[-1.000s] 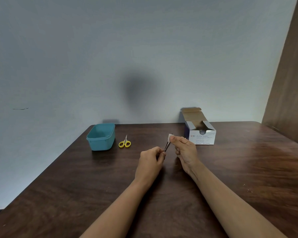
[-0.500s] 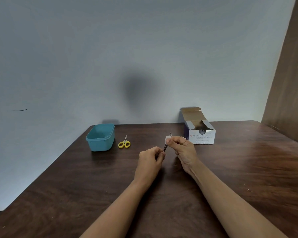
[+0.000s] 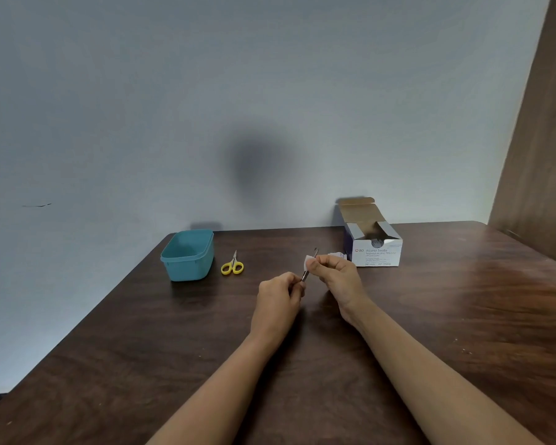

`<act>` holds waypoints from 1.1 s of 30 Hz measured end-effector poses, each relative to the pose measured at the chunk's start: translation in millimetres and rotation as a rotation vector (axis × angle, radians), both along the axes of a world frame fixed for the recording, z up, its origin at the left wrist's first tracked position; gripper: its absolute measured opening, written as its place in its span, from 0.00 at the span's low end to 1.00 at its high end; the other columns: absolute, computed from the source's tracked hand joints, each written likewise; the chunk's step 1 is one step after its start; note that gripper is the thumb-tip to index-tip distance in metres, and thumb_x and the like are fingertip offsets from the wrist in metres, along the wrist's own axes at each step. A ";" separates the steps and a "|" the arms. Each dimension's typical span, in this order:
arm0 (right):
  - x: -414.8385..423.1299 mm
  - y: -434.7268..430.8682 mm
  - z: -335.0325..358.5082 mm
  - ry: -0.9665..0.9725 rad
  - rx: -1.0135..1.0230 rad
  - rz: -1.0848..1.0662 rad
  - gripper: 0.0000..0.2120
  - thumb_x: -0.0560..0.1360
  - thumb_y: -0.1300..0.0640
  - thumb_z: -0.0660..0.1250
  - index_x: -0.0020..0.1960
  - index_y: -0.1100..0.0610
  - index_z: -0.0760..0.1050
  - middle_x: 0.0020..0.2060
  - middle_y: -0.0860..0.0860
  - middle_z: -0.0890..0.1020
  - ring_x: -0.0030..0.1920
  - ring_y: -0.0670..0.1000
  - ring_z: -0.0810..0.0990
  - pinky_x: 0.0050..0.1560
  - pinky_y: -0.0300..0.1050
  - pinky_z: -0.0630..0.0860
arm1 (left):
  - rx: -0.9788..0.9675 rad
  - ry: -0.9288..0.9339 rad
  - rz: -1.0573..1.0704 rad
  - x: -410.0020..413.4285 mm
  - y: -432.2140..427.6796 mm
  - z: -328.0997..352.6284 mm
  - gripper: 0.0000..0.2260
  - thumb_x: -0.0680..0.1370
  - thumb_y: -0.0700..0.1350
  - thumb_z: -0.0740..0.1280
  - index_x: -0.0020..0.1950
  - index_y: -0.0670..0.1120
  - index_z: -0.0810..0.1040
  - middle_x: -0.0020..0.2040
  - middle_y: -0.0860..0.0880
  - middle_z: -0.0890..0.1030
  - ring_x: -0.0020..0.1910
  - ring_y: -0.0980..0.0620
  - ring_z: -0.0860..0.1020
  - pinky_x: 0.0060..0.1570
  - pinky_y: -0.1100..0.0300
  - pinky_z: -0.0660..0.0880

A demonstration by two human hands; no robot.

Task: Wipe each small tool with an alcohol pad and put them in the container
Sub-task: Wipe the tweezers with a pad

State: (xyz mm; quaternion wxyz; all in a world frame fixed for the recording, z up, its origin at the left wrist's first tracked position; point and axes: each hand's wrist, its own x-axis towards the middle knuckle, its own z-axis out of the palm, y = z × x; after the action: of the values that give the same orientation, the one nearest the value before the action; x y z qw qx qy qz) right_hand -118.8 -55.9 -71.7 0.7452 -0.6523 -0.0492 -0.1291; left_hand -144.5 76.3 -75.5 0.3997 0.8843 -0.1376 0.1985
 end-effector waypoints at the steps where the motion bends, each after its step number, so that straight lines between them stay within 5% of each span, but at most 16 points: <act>1: 0.0 1.1 -1.3 -0.023 -0.030 0.017 0.06 0.73 0.59 0.72 0.38 0.60 0.81 0.29 0.45 0.81 0.33 0.37 0.78 0.42 0.31 0.73 | -0.012 0.001 0.005 0.0 0.6 0.1 0.07 0.79 0.43 0.65 0.46 0.45 0.82 0.38 0.53 0.81 0.37 0.59 0.78 0.43 0.59 0.78; 8: 2.2 6.4 -10.1 -0.100 -0.277 -0.005 0.09 0.74 0.55 0.72 0.36 0.59 0.82 0.31 0.51 0.83 0.35 0.45 0.80 0.43 0.37 0.76 | -0.081 0.018 0.006 0.4 3.9 0.2 0.08 0.79 0.43 0.65 0.43 0.45 0.82 0.34 0.54 0.80 0.33 0.60 0.77 0.36 0.68 0.73; 16: 3.4 3.6 -6.2 -0.051 -0.148 -0.023 0.11 0.75 0.55 0.69 0.39 0.61 0.81 0.29 0.48 0.79 0.32 0.39 0.74 0.36 0.29 0.71 | -0.346 0.099 -0.013 5.0 3.2 -2.0 0.02 0.74 0.44 0.71 0.46 0.48 0.81 0.36 0.51 0.83 0.35 0.61 0.80 0.39 0.68 0.76; 20: 1.3 4.5 -4.9 -0.060 -0.181 -0.012 0.10 0.75 0.55 0.70 0.38 0.58 0.82 0.29 0.47 0.81 0.32 0.38 0.76 0.38 0.29 0.72 | -0.333 0.070 -0.022 2.7 4.9 -1.1 0.01 0.74 0.41 0.71 0.45 0.46 0.81 0.35 0.51 0.83 0.34 0.61 0.80 0.38 0.70 0.76; 26: 3.9 5.3 -11.5 -0.078 -0.363 -0.030 0.11 0.74 0.52 0.70 0.38 0.57 0.83 0.34 0.52 0.85 0.38 0.47 0.81 0.47 0.45 0.77 | -0.319 0.044 -0.012 1.6 7.5 -0.6 0.02 0.74 0.41 0.71 0.43 0.47 0.82 0.34 0.52 0.83 0.34 0.61 0.80 0.36 0.72 0.75; 33: 3.5 5.3 -10.4 -0.065 -0.422 -0.009 0.12 0.75 0.51 0.69 0.37 0.56 0.83 0.34 0.50 0.84 0.39 0.47 0.81 0.47 0.43 0.76 | -0.308 0.046 -0.009 2.1 7.9 -0.9 0.04 0.74 0.41 0.71 0.42 0.50 0.80 0.34 0.52 0.83 0.35 0.59 0.81 0.36 0.71 0.76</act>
State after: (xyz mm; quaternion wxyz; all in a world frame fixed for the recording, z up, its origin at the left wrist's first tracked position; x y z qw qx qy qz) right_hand -115.3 -50.6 -82.1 0.5897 -0.7895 -0.0962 -0.1401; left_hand -142.4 84.2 -76.5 0.5344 0.8163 -0.1005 0.1949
